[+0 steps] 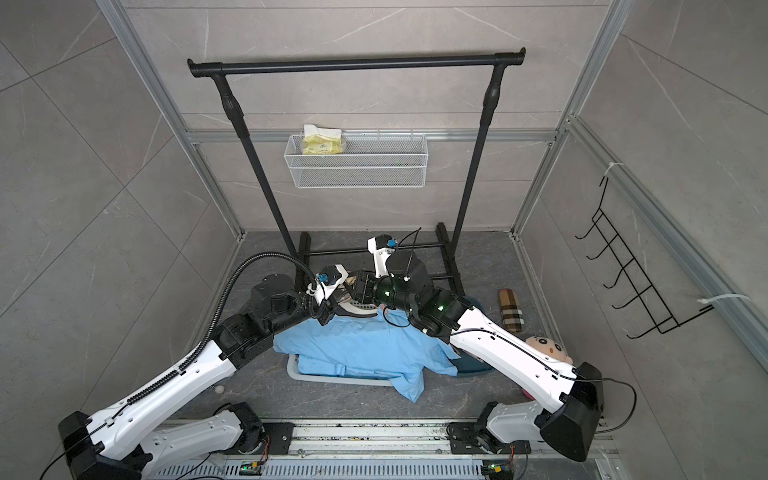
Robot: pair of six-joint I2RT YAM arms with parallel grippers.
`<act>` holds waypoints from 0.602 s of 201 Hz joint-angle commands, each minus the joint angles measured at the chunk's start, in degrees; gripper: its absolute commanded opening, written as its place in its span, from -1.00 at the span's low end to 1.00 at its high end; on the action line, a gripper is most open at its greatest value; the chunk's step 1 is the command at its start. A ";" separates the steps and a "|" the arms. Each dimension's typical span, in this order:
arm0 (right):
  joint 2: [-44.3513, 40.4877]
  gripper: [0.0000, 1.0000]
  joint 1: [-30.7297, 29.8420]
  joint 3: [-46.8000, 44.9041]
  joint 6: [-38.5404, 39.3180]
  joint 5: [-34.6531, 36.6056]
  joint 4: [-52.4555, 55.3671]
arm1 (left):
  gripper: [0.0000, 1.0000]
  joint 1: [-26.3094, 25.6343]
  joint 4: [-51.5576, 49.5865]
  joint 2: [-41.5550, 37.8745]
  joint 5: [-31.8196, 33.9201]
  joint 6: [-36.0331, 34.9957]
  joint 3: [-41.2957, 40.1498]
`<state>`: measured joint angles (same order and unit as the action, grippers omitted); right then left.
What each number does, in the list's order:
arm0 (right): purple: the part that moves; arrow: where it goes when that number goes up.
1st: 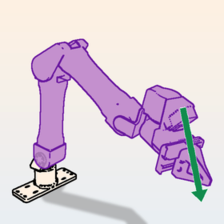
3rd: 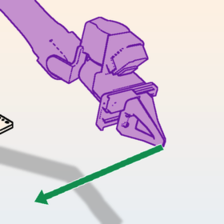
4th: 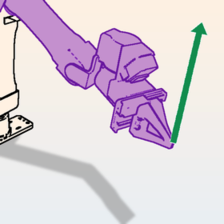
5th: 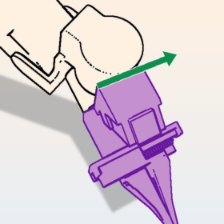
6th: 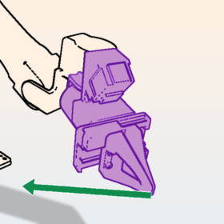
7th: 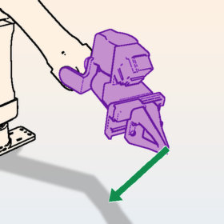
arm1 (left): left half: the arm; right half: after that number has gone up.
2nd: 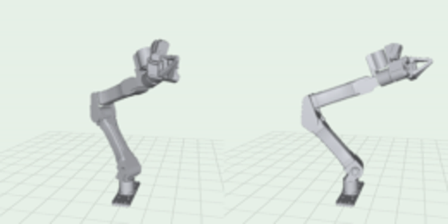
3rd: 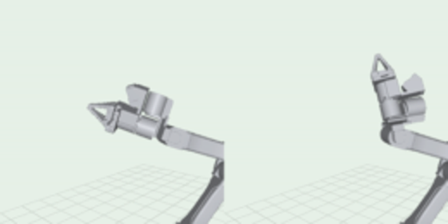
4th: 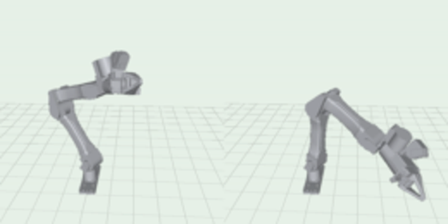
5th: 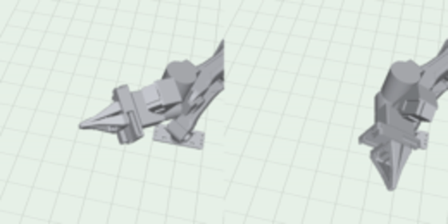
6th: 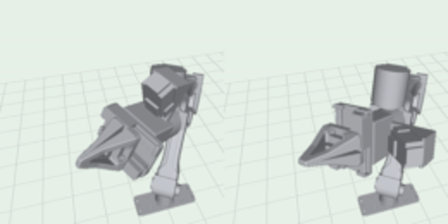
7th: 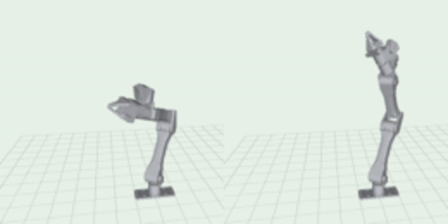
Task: Use clothespins to secure the t-shirt on both sides of the hanger
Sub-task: Open the clothespin.
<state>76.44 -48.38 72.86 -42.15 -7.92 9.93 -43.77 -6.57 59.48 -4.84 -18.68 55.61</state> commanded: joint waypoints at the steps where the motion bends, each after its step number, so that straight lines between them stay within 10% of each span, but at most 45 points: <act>1: 0.58 -0.22 -0.32 1.93 0.18 1.26 -2.20 | -1.00 -0.24 2.31 -1.46 -2.02 -1.35 0.01; 38: 0.54 -0.51 -0.29 1.65 2.08 2.91 -2.36 | -0.90 -0.24 -0.60 -1.68 -4.79 -2.45 0.65; 94: 1.93 -0.79 0.13 4.68 13.00 10.08 -0.85 | 0.45 0.97 -2.02 -1.56 -4.10 7.78 4.03; 121: 4.50 -1.00 2.03 6.33 19.34 10.50 -2.19 | 0.70 8.39 0.12 -2.11 -8.02 17.24 4.24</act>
<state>78.61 -47.97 76.62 -31.16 -0.32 9.13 -41.25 -9.30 58.96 -9.26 -11.40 57.32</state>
